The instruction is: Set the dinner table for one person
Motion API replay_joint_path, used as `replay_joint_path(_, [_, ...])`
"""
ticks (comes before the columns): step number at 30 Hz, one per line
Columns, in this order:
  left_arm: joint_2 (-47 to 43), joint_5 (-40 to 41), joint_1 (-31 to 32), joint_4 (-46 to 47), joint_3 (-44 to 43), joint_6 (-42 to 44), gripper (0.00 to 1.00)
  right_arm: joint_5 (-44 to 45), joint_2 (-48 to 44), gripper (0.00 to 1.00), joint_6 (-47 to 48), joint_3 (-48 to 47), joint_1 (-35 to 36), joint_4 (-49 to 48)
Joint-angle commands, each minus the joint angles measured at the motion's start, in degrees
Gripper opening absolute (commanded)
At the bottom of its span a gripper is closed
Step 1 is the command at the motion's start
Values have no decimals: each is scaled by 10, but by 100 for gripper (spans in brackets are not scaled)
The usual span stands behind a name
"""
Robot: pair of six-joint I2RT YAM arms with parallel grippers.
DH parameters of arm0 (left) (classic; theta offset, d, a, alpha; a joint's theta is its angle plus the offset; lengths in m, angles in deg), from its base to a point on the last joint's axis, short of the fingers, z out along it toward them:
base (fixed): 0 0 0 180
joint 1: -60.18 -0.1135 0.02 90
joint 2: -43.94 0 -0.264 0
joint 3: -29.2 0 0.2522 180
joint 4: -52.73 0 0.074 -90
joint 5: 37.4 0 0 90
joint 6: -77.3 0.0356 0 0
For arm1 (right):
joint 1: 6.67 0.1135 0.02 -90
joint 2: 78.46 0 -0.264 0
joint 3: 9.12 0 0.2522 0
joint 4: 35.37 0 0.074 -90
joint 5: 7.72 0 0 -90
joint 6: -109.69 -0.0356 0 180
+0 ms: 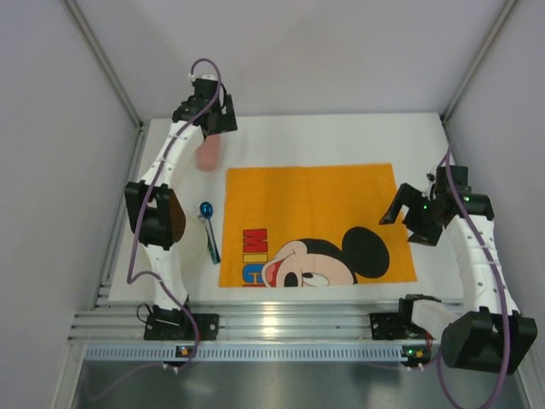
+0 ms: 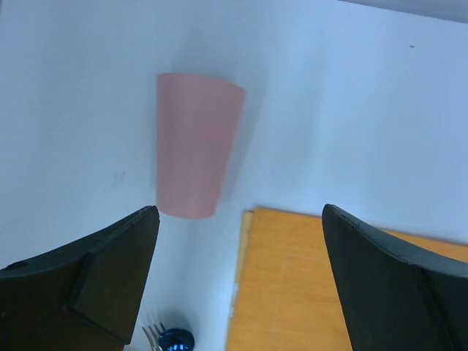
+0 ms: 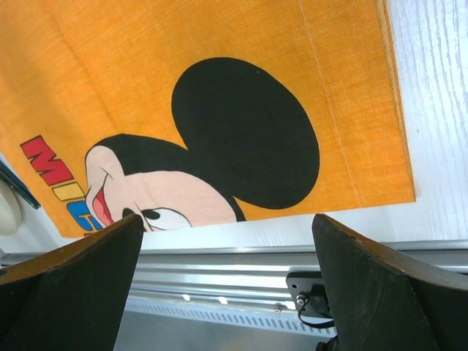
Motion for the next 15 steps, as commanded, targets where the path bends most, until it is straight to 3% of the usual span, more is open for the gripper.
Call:
replay_joint_path(1, [32,-16,-34,-3,-4,60,98,5,-13,100,11,-5,7,27])
replay_joint_path(8, [51,-118,-72,25,26,120,98,14,-9,100,20,-12,9,45])
replay_joint_path(15, [107,-65,-77,30,7,127,98,17,10,100,23,-14,14,42])
